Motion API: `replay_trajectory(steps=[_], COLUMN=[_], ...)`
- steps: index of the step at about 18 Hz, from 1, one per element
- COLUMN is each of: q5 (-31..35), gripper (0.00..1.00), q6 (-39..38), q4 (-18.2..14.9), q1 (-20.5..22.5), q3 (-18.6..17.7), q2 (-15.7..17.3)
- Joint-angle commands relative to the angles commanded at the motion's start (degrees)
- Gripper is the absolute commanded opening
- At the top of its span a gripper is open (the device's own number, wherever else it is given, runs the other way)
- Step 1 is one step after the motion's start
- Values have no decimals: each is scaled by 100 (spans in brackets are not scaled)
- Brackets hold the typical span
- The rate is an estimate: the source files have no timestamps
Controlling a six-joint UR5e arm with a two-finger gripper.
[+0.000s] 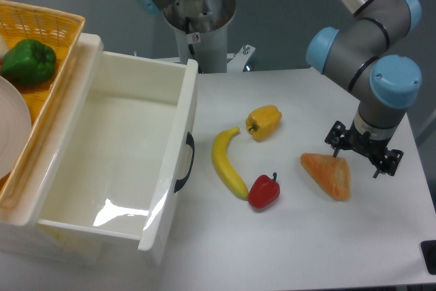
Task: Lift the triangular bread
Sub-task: 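Lower the open gripper over the orange triangular bread slice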
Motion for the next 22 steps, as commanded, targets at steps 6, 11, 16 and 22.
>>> replay_trajectory(steps=[6,11,16,22], q5=[-17,-18,18,18], gripper=[100,100,100,100], q6=[-26,-105,-141,-439], q4=[-17,132,352,378], q1=[-26,-35,-26,53], q3=[-53,-518,-721,-721], q2=[0,35,18,-255])
